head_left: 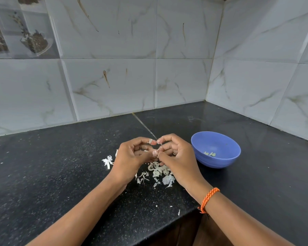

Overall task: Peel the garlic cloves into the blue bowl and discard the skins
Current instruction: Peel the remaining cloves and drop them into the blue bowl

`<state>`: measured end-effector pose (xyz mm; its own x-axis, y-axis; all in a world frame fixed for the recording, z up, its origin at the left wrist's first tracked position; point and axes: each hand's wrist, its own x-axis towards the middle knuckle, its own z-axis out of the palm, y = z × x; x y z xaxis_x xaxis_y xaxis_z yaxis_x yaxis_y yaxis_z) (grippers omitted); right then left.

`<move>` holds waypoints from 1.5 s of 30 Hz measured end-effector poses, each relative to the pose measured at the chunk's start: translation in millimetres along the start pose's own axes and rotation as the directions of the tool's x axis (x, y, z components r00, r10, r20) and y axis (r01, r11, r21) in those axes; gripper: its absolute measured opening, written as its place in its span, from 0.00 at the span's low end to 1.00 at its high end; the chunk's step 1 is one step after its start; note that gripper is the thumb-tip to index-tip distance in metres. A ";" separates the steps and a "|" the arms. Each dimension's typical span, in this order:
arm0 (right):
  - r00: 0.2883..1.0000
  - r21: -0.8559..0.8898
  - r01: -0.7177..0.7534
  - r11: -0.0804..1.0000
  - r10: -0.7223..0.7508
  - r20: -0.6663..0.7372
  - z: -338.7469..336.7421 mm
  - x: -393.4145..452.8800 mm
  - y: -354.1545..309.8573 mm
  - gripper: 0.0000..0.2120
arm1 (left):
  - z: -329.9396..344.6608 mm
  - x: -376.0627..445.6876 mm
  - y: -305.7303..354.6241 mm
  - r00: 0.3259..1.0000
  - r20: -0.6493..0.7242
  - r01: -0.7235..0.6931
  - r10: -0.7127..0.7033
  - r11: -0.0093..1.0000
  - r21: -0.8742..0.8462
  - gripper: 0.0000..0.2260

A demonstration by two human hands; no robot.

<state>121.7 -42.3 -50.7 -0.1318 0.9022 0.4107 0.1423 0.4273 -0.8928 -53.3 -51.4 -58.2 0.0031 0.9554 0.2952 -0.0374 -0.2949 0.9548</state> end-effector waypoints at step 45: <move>0.985 -0.364 0.027 0.931 -0.088 -0.152 -84.3 50.9 -28.4 0.20 | -13.8 3.9 -1.7 0.992 -0.093 0.071 -0.086 0.985 -0.159 0.12</move>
<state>193.6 -3.5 11.2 0.0063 0.8595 0.5112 0.4862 0.4440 -0.7526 -67.0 -47.0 -59.1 -0.0865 0.9744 0.2074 -0.1957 -0.2208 0.9555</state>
